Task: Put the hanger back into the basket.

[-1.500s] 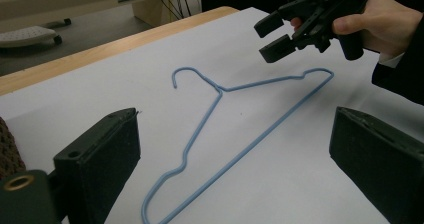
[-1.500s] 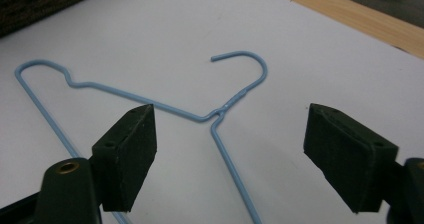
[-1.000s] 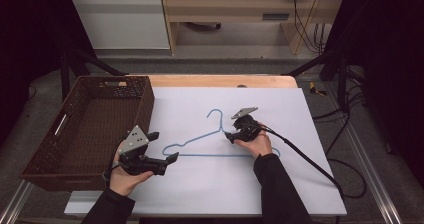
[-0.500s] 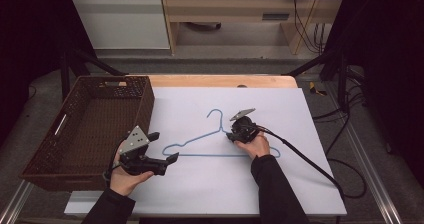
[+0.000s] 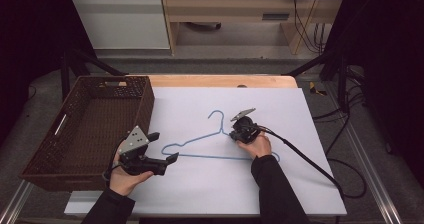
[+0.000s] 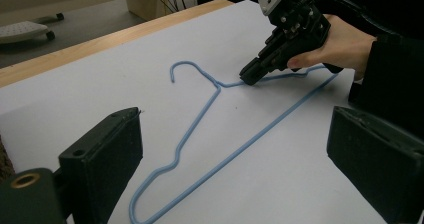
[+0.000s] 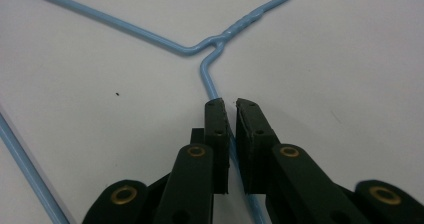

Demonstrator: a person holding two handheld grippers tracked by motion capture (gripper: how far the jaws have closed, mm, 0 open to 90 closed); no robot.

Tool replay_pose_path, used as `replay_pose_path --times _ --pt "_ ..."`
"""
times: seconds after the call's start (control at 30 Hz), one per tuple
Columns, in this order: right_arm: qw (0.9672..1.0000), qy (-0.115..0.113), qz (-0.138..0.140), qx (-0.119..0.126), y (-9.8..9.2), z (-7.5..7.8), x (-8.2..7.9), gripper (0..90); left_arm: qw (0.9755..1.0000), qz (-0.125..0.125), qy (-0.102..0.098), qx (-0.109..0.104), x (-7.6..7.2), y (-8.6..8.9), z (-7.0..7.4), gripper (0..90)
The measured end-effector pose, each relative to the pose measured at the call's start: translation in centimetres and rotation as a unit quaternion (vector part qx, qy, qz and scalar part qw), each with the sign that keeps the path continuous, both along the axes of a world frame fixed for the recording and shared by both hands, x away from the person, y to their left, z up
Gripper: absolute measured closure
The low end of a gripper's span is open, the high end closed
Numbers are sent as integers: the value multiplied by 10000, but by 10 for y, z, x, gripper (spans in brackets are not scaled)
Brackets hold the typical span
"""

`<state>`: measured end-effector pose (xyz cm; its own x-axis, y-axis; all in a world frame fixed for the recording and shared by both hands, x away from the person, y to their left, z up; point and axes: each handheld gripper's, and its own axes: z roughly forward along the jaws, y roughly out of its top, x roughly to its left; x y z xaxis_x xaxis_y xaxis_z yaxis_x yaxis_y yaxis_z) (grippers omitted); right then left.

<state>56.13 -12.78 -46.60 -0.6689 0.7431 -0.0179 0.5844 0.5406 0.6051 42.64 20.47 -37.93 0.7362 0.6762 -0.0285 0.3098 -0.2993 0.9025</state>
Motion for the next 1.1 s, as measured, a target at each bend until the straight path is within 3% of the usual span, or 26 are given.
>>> replay_pose_path --times 0.43,0.57,0.73,0.83,1.03,1.1 --pt "9997 226 0 45 -6 2 -10 867 10000 -6 19 28 0 -1 -1 75" --pt "9999 106 39 33 -9 0 -16 867 10000 -11 34 42 0 -2 -2 75" --pt "9995 5 43 312 -14 -4 -19 858 10000 -29 40 57 1 -3 -3 75" --pt "9994 -67 129 316 -15 -5 -19 867 10000 -32 58 54 1 -3 -4 75" --pt "9995 -90 138 284 -15 -4 -21 873 10000 -29 57 52 1 -3 -4 75" --pt "9995 -12 25 307 -14 -4 -23 873 10000 -21 64 53 1 -3 -4 75"
